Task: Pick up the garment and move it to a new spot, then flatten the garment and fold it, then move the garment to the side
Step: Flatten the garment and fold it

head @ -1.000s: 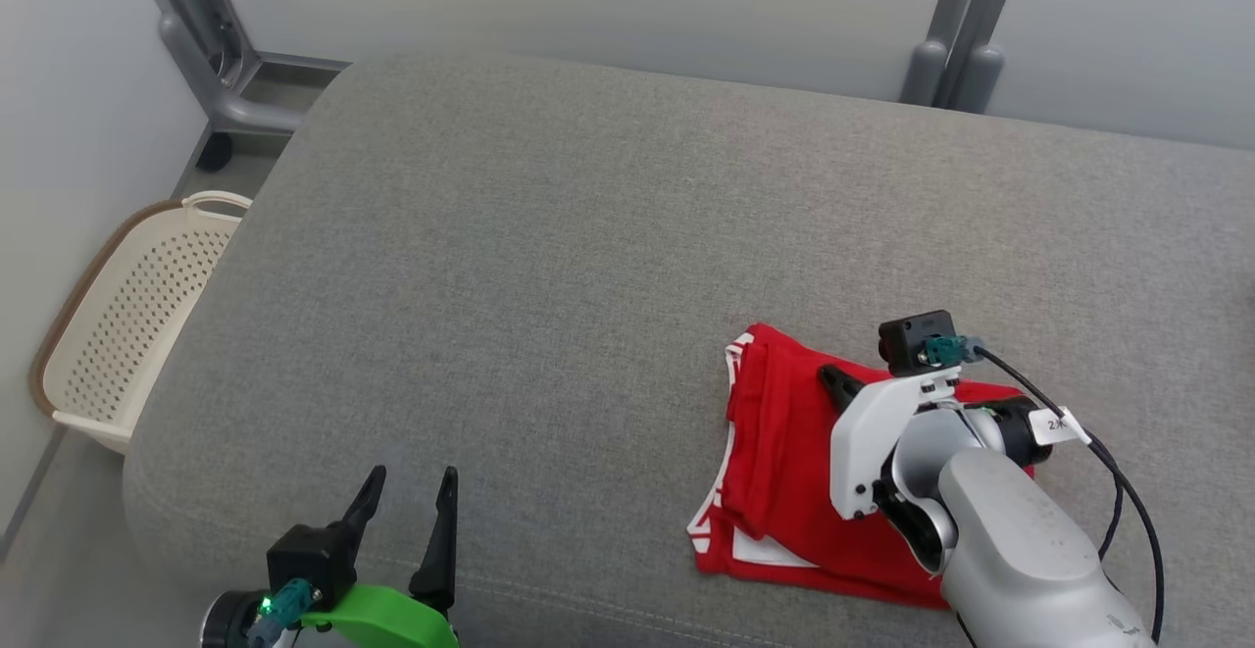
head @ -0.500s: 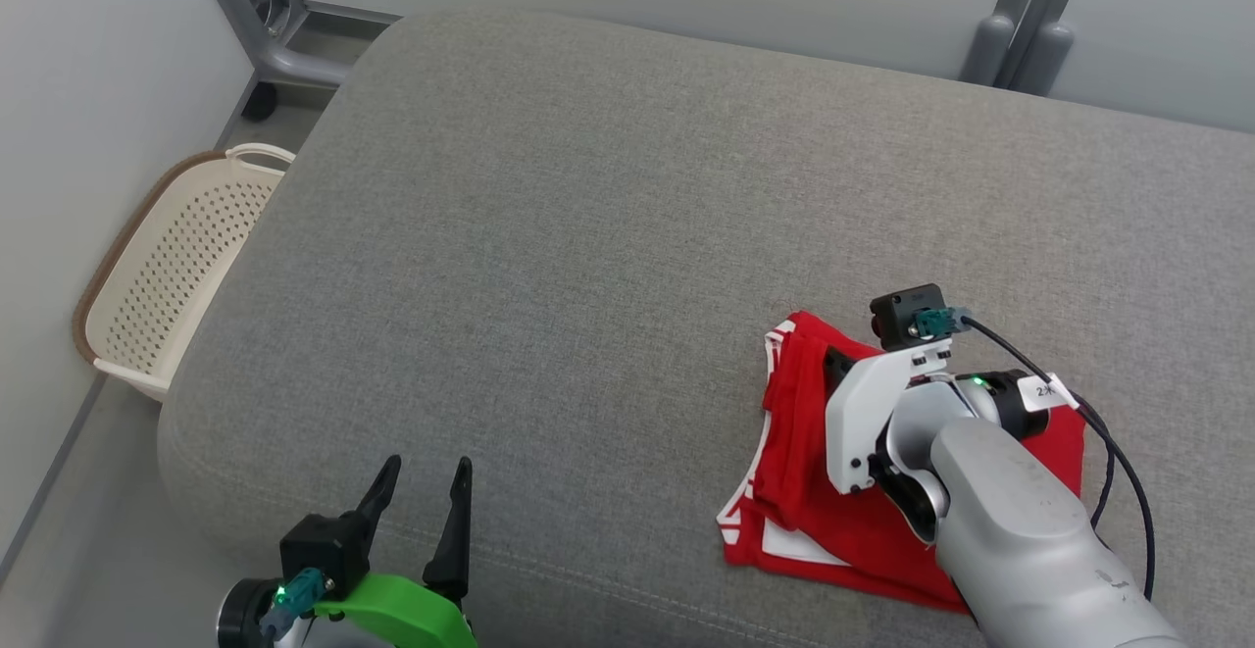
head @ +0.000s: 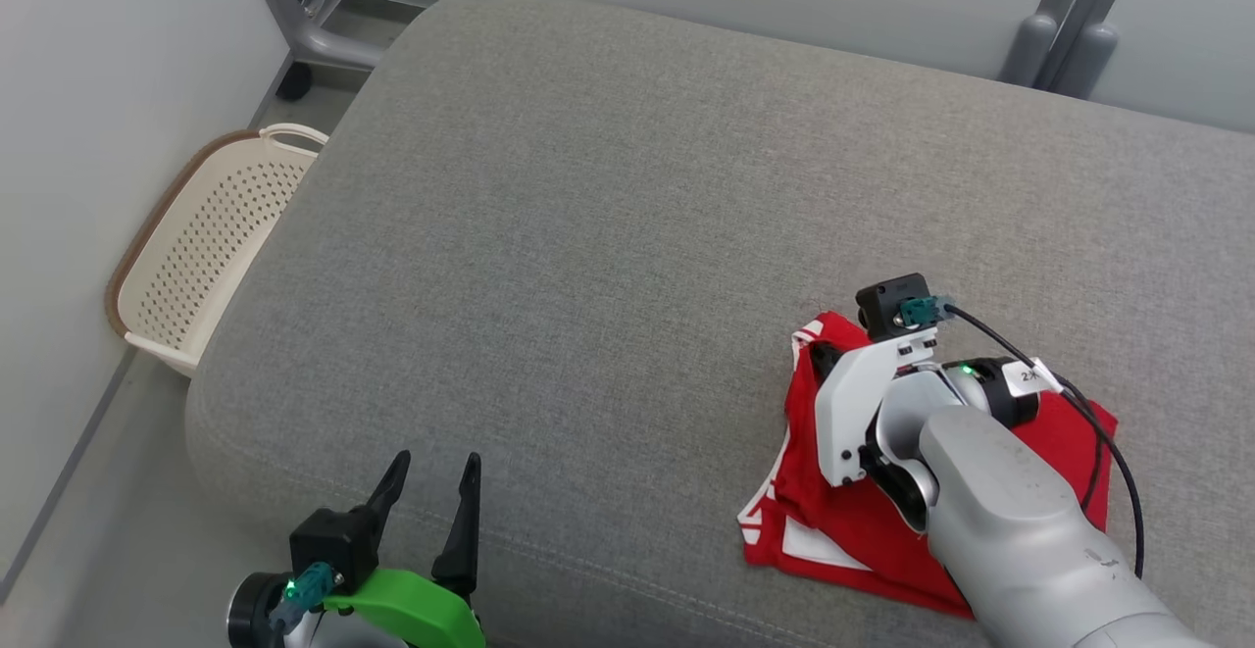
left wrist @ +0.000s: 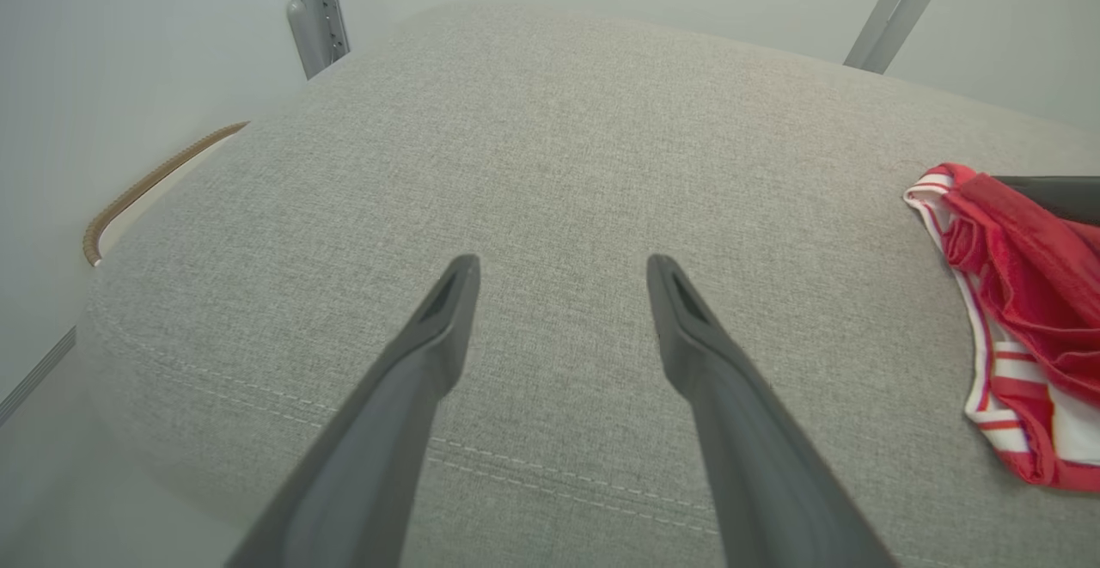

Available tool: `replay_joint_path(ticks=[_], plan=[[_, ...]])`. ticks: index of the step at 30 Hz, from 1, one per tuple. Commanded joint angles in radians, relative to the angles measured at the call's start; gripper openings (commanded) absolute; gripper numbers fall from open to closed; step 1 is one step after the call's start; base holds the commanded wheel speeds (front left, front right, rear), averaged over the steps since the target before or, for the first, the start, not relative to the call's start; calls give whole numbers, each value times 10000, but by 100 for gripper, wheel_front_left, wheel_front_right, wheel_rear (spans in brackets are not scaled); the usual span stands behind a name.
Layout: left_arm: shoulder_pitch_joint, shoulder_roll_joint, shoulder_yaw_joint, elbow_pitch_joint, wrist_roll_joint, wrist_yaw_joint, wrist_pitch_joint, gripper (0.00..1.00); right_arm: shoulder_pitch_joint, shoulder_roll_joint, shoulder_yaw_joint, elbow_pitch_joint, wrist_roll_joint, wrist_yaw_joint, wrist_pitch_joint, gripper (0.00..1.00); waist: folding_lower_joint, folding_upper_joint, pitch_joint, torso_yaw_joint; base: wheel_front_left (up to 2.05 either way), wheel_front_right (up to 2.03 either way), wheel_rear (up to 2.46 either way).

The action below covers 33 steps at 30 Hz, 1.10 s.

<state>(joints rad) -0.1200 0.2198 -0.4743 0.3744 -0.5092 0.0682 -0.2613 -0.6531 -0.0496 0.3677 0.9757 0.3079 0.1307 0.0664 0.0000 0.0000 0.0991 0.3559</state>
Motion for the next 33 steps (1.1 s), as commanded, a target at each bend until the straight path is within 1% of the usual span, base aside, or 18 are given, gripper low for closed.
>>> replay_joint_path(ticks=[1, 11, 17, 22, 27, 28, 29, 33], plan=[[-124, -37, 26, 34, 53, -72, -43, 100, -124, -22, 68, 69, 82, -2, 30, 0, 0, 0, 10, 88, 0, 0, 0], [44, -233, 125, 136, 194, -211, -42, 100, -425, -30, 387, 495, 309, -2, 47, 0, 0, 0, 72, 520, 0, 0, 0], [93, -334, 221, 179, 297, -255, -36, 100, -585, -25, 610, 473, 566, -2, -56, 0, 0, 0, 109, 663, 0, 0, 0], [118, -349, 373, 206, 361, -275, -37, 100, -791, -27, 886, 149, 913, -2, -257, 0, 0, 0, 50, 604, 0, 0, 0], [205, -285, 510, 179, 415, -259, -37, 100, -988, -28, 867, -74, 1084, -2, -408, 0, 0, 0, -116, 403, 0, 0, 0], [238, -265, 542, 170, 426, -255, -35, 100, -1059, -30, 794, -114, 1096, -4, -470, 48, 0, 0, -170, 336, 0, 0, 0], [261, -247, 568, 165, 446, -252, -35, 100, -1117, -30, 709, -140, 1092, -2, -534, 100, 0, 0, -227, 267, 0, 0, 0], [376, -177, 615, 156, 497, -235, -35, 100, -1182, -27, 186, -64, 864, -2, -548, 100, 0, 0, -506, -44, 0, 0, 0]])
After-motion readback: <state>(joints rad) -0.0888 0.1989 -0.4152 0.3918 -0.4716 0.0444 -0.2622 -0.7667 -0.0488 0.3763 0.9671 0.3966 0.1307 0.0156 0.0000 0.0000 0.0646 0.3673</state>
